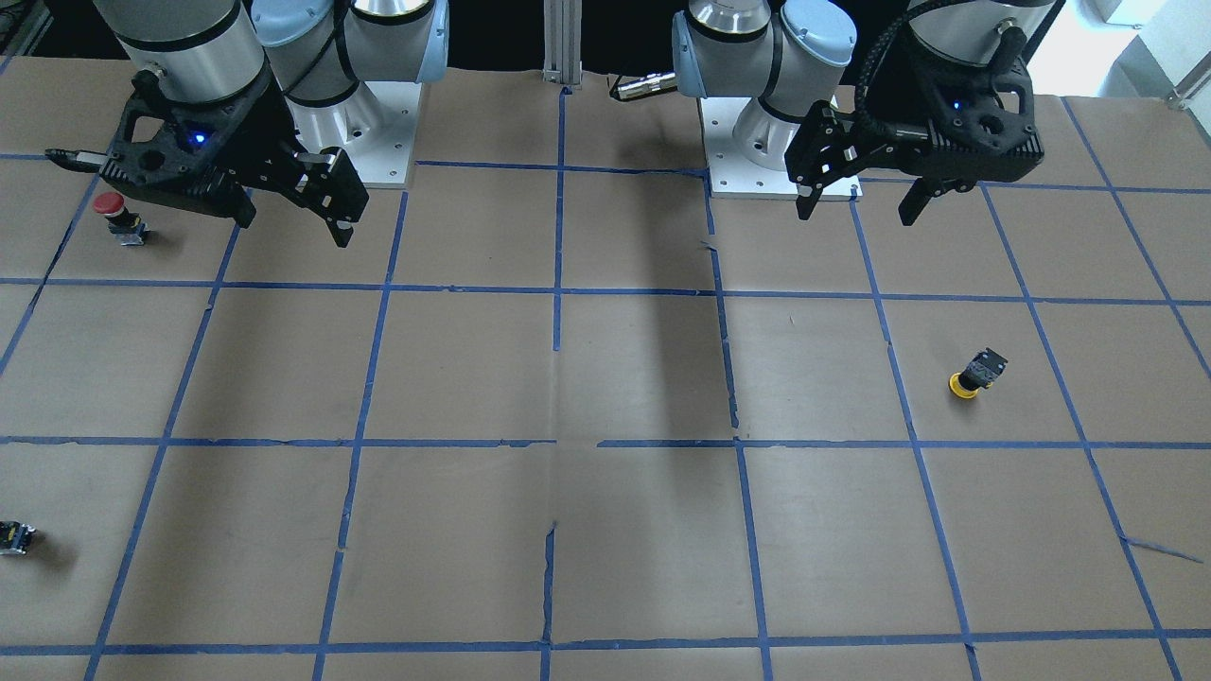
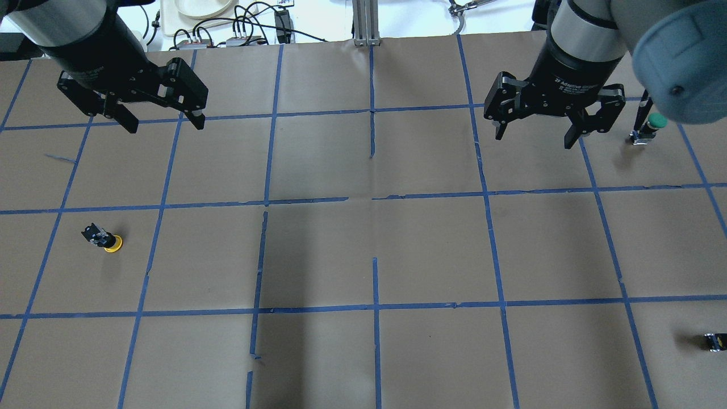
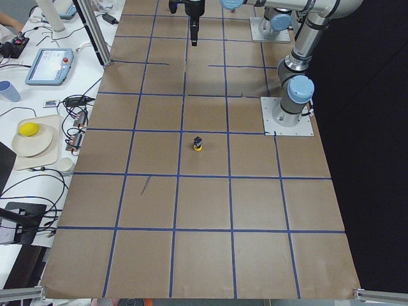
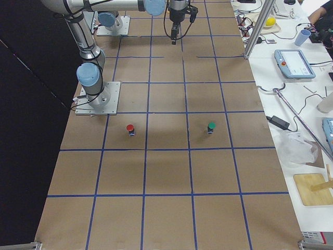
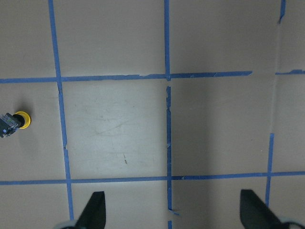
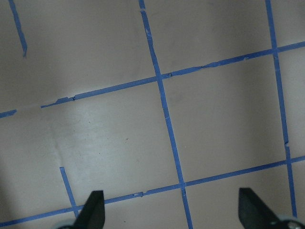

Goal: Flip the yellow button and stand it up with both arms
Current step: 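Move the left gripper down toward the yellow button switch lying on its side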

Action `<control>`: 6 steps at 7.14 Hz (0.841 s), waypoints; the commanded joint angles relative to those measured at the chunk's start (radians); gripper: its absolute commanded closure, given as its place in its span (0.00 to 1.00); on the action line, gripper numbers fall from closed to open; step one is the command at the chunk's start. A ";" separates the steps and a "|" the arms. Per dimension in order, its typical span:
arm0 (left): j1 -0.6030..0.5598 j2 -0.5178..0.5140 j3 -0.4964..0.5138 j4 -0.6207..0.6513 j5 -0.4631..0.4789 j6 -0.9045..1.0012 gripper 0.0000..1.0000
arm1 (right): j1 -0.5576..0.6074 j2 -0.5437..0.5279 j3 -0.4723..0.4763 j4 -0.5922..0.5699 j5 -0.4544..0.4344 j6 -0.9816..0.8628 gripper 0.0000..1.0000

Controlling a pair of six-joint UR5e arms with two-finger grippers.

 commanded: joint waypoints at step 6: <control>0.171 0.016 -0.100 -0.093 0.121 0.214 0.00 | 0.005 -0.014 0.000 0.001 0.002 0.002 0.00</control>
